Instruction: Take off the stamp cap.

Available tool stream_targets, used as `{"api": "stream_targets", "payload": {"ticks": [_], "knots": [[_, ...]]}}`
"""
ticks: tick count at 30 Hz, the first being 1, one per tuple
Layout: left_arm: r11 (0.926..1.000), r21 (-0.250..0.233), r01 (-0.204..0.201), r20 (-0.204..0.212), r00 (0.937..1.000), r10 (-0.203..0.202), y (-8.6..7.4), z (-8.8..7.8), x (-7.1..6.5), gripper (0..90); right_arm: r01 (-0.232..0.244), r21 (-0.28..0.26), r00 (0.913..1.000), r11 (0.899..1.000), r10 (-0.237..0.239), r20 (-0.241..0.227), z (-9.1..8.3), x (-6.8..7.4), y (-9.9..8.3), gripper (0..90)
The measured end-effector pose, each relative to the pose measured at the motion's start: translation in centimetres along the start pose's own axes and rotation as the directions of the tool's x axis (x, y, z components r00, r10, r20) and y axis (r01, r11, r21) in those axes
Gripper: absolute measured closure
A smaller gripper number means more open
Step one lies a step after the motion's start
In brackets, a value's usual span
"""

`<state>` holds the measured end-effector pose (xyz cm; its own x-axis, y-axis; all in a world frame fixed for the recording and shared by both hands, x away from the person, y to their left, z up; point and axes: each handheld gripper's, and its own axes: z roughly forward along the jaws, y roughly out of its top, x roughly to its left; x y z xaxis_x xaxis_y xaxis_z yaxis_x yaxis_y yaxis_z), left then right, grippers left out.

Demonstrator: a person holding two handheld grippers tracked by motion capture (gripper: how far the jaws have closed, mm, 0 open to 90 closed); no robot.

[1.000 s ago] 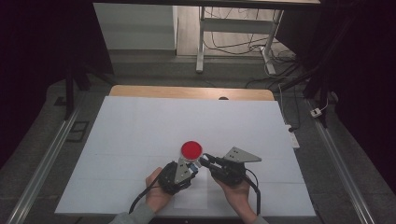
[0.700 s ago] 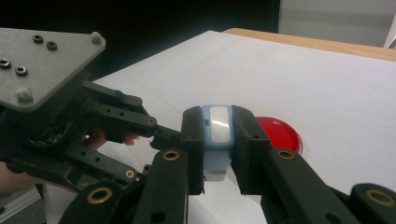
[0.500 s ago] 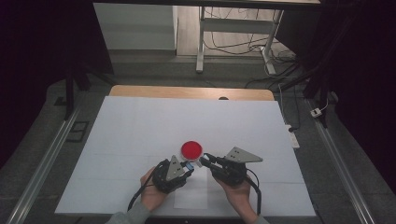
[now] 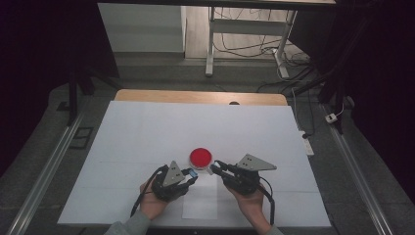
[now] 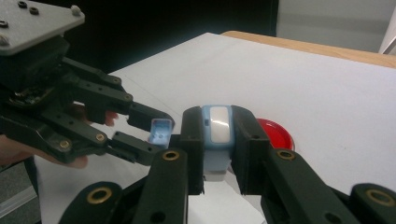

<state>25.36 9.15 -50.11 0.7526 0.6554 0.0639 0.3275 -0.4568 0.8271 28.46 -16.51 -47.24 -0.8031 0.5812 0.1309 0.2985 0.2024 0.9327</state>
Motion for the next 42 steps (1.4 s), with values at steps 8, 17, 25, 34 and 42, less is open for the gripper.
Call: {"api": "stream_targets", "payload": {"ticks": [8,17,25,34,42], "knots": [[0.9993,-0.023,0.030,0.003,0.9996,-0.030,-0.5,-1.6,1.3,65.9,0.006,-0.004,1.0000,1.000,-0.006,0.003,0.0,0.0,0.0,75.7],[0.9987,-0.026,0.044,0.002,0.9990,-0.044,-1.0,-2.5,2.0,65.8,0.008,0.000,1.0000,1.000,-0.008,0.005,0.0,-0.1,-0.1,75.7],[0.9973,-0.031,0.067,-0.005,0.9978,-0.067,-1.5,-3.6,2.9,65.8,0.009,-0.004,0.9998,1.000,-0.009,0.015,-0.2,-0.4,0.0,75.7],[0.9951,-0.031,0.095,-0.031,0.9950,-0.095,-2.6,-5.4,4.2,65.8,0.009,-0.009,0.9997,1.000,-0.008,0.024,-0.4,-0.6,0.0,75.8],[0.9919,-0.031,0.123,-0.053,0.9907,-0.125,-3.6,-6.6,5.2,65.8,0.008,-0.009,0.9995,1.000,-0.007,0.030,-0.5,-0.8,0.0,75.7]]}}
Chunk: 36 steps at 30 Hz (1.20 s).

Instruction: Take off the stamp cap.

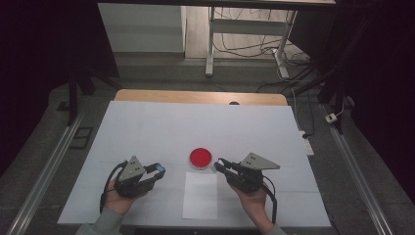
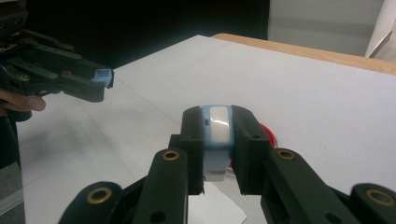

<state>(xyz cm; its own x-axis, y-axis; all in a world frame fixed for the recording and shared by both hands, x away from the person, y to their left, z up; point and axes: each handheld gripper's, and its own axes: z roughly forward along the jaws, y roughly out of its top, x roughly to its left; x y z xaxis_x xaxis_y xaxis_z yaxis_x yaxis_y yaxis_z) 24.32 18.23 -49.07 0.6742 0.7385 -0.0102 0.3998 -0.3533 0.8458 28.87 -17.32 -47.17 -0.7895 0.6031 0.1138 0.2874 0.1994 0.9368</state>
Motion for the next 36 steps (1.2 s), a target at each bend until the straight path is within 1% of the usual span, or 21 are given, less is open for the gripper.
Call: {"api": "stream_targets", "payload": {"ticks": [10,15,36], "knots": [[0.9995,0.010,0.031,-0.010,0.9995,-0.031,-1.4,-1.2,0.6,65.7,-0.004,-0.001,0.9999,1.000,0.004,0.013,-0.1,-0.3,-0.1,75.7],[0.9990,0.016,0.042,-0.011,0.9991,-0.042,-1.9,-1.5,0.8,65.7,-0.004,-0.002,0.9999,1.000,0.004,0.015,-0.1,-0.3,-0.1,75.7],[0.9984,0.029,0.048,-0.005,0.9988,-0.048,-2.0,-1.2,0.9,65.7,0.006,-0.005,0.9998,1.000,-0.006,0.020,-0.2,-0.3,0.0,75.7]]}}
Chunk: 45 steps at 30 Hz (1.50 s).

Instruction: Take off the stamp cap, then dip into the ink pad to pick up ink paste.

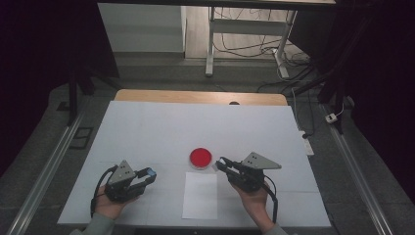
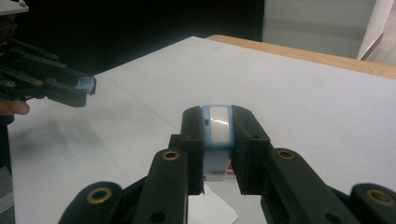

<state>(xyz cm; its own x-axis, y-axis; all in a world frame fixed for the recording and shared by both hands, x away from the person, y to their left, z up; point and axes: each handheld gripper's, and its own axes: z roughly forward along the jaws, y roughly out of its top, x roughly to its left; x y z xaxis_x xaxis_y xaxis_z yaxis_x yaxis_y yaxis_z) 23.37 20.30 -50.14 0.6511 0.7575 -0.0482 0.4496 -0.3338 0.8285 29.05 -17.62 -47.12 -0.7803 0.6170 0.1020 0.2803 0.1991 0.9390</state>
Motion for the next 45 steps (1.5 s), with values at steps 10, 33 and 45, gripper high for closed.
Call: {"api": "stream_targets", "payload": {"ticks": [10,33,45], "knots": [[1.0000,0.000,0.000,0.002,1.0000,0.000,0.1,0.0,0.0,65.7,0.002,0.005,1.0000,1.000,-0.002,0.002,0.5,-0.2,0.2,75.7],[1.0000,0.008,-0.003,0.007,1.0000,0.002,0.1,0.4,0.0,65.7,0.018,0.042,0.9998,0.999,-0.018,0.007,2.8,-1.2,1.5,75.7],[0.9999,0.014,-0.006,0.011,0.9999,0.006,0.1,0.5,-0.1,65.7,0.019,0.060,0.9998,0.998,-0.019,0.000,4.1,-1.6,2.0,75.7]]}}
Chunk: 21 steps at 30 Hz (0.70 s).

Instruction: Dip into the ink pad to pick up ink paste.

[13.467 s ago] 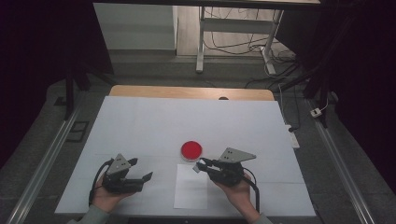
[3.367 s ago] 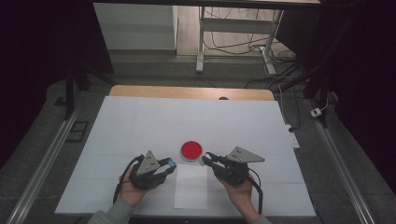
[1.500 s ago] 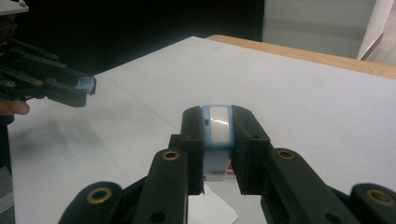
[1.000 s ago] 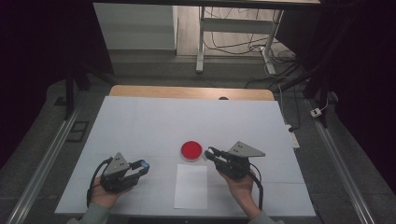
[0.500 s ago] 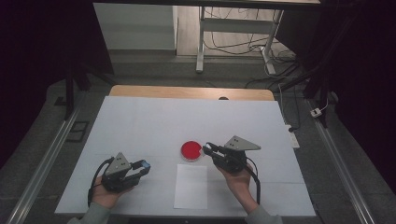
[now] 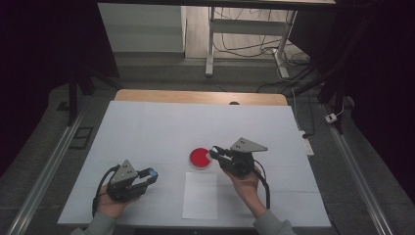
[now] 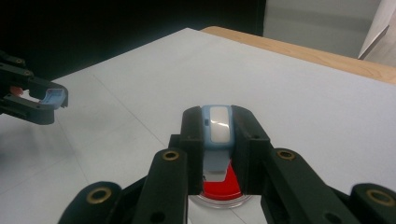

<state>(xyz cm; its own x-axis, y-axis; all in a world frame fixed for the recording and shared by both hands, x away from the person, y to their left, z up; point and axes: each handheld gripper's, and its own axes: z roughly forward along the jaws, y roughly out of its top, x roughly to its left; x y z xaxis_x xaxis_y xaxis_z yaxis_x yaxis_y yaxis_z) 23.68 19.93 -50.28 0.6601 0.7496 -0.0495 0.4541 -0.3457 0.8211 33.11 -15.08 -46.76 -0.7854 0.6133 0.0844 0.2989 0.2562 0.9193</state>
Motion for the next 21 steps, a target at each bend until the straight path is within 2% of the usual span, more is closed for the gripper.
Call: {"api": "stream_targets", "payload": {"ticks": [21], "knots": [[1.0000,0.005,-0.004,0.006,1.0000,0.004,0.0,0.1,-0.1,65.7,0.012,0.019,0.9999,1.000,-0.012,0.006,1.6,-0.3,0.9,75.7]]}}
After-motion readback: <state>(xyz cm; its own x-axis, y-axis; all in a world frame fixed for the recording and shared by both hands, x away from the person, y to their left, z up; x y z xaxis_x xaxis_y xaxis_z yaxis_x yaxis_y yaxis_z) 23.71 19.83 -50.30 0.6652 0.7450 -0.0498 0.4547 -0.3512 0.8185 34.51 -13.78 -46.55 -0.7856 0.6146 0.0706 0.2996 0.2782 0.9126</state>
